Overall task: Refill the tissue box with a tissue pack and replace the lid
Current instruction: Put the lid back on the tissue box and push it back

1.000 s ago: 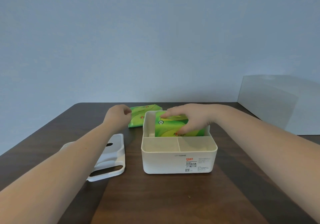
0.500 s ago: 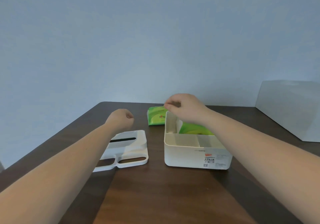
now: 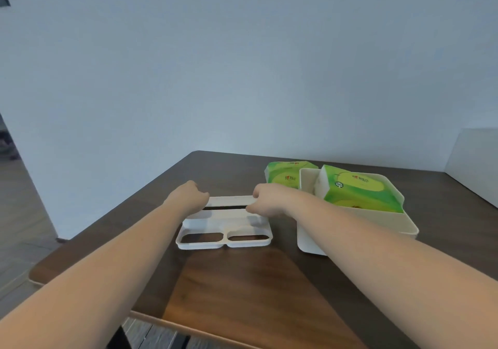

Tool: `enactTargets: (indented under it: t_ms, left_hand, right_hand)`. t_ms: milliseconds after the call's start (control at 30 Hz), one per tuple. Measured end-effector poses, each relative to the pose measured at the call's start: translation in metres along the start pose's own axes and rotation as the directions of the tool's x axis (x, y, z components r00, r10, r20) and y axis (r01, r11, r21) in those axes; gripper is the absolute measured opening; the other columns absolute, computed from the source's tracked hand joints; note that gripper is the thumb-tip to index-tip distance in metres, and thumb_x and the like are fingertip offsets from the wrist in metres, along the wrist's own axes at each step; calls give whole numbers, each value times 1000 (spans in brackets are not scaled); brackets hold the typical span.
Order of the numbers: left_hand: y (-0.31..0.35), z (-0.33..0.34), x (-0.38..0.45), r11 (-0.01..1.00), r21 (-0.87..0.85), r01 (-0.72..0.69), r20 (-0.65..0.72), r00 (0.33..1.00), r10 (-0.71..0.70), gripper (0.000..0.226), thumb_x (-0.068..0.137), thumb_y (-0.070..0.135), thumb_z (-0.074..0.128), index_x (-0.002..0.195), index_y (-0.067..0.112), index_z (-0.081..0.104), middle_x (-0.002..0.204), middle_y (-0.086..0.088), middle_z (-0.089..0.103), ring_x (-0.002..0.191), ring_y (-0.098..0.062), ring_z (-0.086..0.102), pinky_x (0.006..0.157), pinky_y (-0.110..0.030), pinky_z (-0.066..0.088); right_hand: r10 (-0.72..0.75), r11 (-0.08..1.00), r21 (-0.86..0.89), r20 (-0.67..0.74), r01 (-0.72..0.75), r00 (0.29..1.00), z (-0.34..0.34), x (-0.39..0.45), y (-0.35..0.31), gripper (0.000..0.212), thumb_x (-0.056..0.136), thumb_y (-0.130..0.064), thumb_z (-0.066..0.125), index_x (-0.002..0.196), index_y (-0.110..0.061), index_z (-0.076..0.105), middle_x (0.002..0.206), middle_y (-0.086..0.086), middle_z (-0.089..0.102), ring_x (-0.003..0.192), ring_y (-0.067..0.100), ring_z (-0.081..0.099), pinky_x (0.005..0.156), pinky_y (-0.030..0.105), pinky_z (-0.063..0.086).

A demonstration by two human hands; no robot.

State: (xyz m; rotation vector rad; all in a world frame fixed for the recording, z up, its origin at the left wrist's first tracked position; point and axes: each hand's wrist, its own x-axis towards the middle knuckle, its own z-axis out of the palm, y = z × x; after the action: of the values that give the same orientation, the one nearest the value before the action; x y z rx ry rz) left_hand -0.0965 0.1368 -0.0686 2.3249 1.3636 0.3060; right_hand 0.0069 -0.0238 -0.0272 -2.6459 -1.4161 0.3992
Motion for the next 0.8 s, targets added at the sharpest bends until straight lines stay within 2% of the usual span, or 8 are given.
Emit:
enactTargets:
  t_ms: [67, 200, 267, 333, 400, 500, 667, 800]
  left_hand:
    - [-2, 2, 0, 1000, -8, 24, 21, 999, -23, 57, 95, 35, 42, 144, 6, 34, 142, -10, 50, 125, -30, 50, 83, -31, 37]
    - [-9, 5, -3, 994, -105, 15, 67, 998, -8, 45, 93, 30, 43, 128, 2, 48, 114, -11, 60, 102, -28, 56, 74, -30, 40]
    - [-10, 5, -6, 990, -143, 10, 55, 998, -2, 23, 90, 23, 45, 93, 2, 56, 79, -5, 51, 71, -22, 48, 59, -27, 35]
    - [-9, 2, -11, 986, -162, 23, 44, 999, -16, 25, 87, 16, 45, 63, 9, 39, 63, -1, 34, 56, -18, 31, 51, -26, 25]
    - [-7, -1, -15, 986, -167, 26, 22, 999, -23, 25, 85, 12, 45, 62, 10, 36, 62, -1, 32, 55, -17, 28, 50, -26, 24]
    - [-3, -9, -20, 967, -250, 54, 0, 998, -55, 16, 83, 8, 44, 68, 9, 39, 64, -3, 33, 58, -20, 30, 52, -27, 26]
    - [13, -28, -28, 901, -430, 49, -67, 994, -86, 10, 85, 7, 44, 75, 5, 41, 61, -5, 37, 50, -19, 35, 46, -24, 26]
    - [38, -37, -34, 824, -567, -1, -78, 996, -52, 25, 80, 6, 45, 60, 13, 32, 59, -4, 31, 53, -21, 30, 52, -24, 23]
  right_hand:
    - [50, 999, 7, 4, -50, 999, 4, 3, 3, 47, 97, -28, 45, 138, -6, 44, 137, 11, 54, 104, 26, 56, 81, 30, 45]
    - [166, 960, 222, 35, -169, 986, 9, 12, 3, 48, 94, -26, 49, 138, -6, 45, 132, 15, 54, 108, 34, 64, 93, 40, 55]
    - [190, 920, 335, 66, -202, 979, 10, 13, 0, 49, 94, -27, 52, 138, -9, 45, 134, 15, 52, 107, 34, 64, 93, 41, 55]
    - [185, 891, 410, 69, -196, 980, 10, 12, -1, 46, 93, -26, 54, 136, -10, 47, 128, 13, 50, 104, 32, 62, 92, 39, 55]
    - [183, 859, 478, 51, -185, 982, 9, 12, -1, 41, 92, -22, 54, 131, -10, 51, 116, 11, 48, 94, 30, 57, 85, 35, 57]
    - [179, 803, 575, 20, -158, 984, 2, 10, 1, 35, 90, -17, 55, 124, -7, 56, 108, 9, 46, 75, 22, 49, 63, 29, 54]
    - [184, 745, 664, -113, -64, 976, -27, -3, 10, 32, 89, -16, 59, 120, -7, 58, 116, 9, 51, 78, 22, 52, 80, 36, 55]
    - [194, 708, 706, -177, -13, 965, -63, -22, 27, 31, 90, -17, 61, 119, -8, 58, 109, 8, 49, 83, 24, 52, 72, 32, 52]
